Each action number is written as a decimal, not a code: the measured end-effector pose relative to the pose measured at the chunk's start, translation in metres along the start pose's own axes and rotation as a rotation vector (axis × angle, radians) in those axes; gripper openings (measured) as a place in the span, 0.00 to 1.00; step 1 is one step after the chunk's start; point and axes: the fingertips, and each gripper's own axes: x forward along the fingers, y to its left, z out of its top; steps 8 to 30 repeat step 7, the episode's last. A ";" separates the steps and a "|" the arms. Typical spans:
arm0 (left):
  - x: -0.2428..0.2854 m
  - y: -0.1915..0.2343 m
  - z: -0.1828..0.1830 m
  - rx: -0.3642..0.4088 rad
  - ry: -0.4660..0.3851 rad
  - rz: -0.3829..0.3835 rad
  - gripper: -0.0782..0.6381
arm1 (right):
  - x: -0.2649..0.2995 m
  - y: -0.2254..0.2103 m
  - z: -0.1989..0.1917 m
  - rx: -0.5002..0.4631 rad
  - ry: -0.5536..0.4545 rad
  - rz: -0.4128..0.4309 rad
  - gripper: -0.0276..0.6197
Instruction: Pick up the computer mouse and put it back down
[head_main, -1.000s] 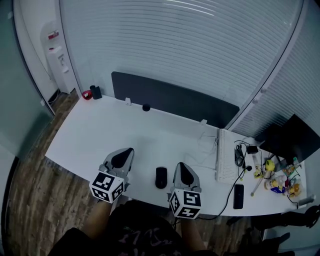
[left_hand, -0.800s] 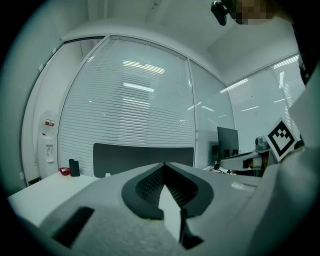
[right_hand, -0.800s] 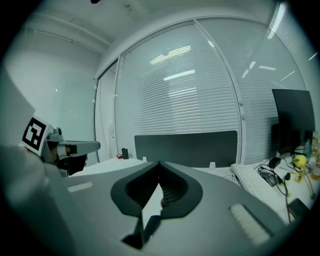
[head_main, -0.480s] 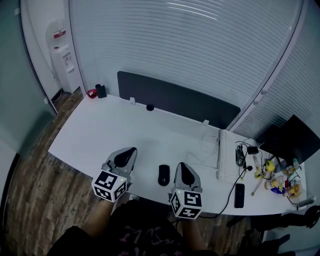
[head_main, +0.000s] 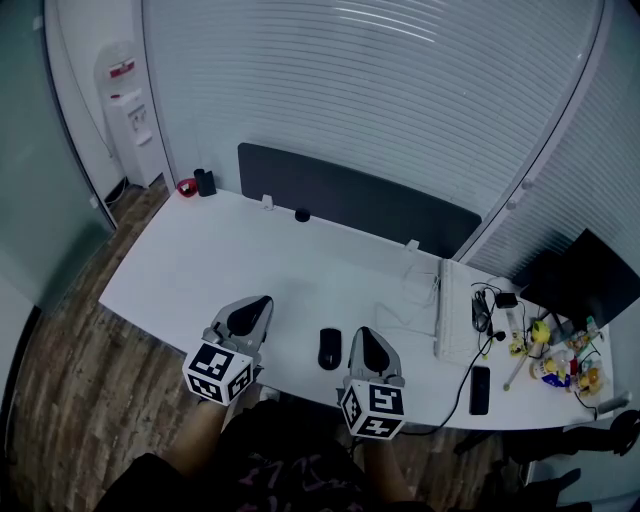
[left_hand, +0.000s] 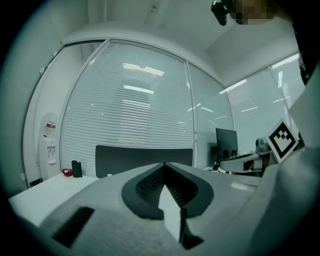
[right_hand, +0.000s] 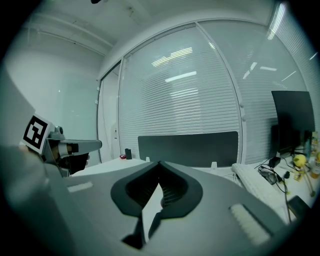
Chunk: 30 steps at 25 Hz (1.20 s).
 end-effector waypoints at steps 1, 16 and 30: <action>-0.001 0.000 0.001 0.000 0.000 0.001 0.10 | -0.001 0.000 0.000 0.000 0.000 0.000 0.06; 0.002 0.001 0.003 -0.002 -0.006 -0.001 0.10 | 0.001 -0.001 0.002 0.004 -0.002 -0.002 0.06; 0.002 0.001 0.003 -0.002 -0.006 -0.001 0.10 | 0.001 -0.001 0.002 0.004 -0.002 -0.002 0.06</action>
